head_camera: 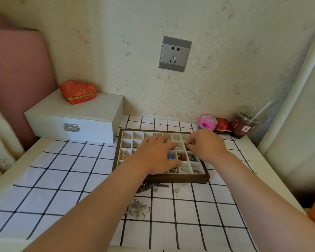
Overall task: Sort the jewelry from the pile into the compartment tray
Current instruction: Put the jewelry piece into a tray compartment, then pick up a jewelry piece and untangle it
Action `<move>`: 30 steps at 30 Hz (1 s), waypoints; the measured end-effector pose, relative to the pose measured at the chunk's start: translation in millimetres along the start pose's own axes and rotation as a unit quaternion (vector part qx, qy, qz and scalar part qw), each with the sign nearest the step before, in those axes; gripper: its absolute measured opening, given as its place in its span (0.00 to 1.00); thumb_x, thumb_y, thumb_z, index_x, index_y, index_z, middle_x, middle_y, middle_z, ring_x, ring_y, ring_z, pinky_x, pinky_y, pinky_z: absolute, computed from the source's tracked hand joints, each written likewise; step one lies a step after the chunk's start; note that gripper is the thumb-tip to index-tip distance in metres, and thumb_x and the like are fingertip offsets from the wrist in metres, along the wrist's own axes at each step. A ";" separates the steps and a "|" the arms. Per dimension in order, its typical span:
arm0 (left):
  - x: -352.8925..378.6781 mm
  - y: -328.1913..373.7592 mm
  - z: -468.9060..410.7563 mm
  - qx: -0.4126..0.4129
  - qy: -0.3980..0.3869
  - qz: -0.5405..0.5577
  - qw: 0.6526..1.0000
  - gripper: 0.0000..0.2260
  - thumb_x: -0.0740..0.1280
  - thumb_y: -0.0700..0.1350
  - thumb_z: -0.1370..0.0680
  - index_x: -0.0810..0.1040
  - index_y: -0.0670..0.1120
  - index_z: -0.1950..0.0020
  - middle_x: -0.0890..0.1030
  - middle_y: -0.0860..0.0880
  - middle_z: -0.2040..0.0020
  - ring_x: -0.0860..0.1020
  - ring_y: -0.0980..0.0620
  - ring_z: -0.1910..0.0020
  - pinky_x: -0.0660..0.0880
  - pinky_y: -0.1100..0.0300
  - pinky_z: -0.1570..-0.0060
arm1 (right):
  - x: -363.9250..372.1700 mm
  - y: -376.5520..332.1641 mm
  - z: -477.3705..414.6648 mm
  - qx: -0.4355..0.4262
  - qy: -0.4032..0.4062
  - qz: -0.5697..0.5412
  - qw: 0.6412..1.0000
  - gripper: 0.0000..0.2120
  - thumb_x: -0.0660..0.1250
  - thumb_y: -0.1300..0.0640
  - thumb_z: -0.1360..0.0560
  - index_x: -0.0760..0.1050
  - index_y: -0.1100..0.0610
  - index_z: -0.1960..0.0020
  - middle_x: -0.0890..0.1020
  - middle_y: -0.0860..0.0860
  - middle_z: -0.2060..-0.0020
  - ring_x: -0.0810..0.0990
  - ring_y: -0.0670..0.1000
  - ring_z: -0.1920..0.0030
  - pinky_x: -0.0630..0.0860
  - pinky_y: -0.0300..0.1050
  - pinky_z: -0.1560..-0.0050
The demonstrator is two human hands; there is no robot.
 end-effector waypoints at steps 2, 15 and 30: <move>-1.8 -1.1 1.3 0.005 0.000 0.005 1.000 0.30 0.60 0.65 0.22 0.61 0.58 0.22 0.58 0.49 0.20 0.53 0.46 0.22 0.50 0.45 0.25 | -0.5 -0.9 0.6 0.005 0.007 0.006 1.000 0.06 0.68 0.54 0.23 0.84 0.46 0.52 0.85 0.43 0.57 0.81 0.46 0.56 0.75 0.42 0.59; -33.1 -1.1 40.1 0.058 0.113 0.063 0.990 0.15 0.67 0.55 0.22 0.77 0.55 0.36 0.76 0.53 0.43 0.71 0.54 0.41 0.73 0.53 0.43 | -24.0 -31.3 38.9 -0.089 0.026 -0.088 0.992 0.05 0.69 0.52 0.24 0.81 0.43 0.50 0.81 0.40 0.56 0.78 0.41 0.56 0.70 0.38 0.60; -17.4 7.6 100.0 0.126 0.118 -0.013 0.985 0.15 0.67 0.54 0.22 0.76 0.57 0.36 0.73 0.57 0.41 0.67 0.57 0.43 0.66 0.61 0.44 | -6.6 -56.4 106.0 -0.221 -0.150 -0.009 0.964 0.07 0.71 0.51 0.25 0.85 0.44 0.48 0.83 0.38 0.58 0.76 0.38 0.60 0.68 0.31 0.59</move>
Point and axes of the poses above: each hand's wrist, its own z-axis away from the middle knuckle, its own x-axis out of the palm, y = z × x, the point moved 6 cm from there along -z, towards the middle knuckle
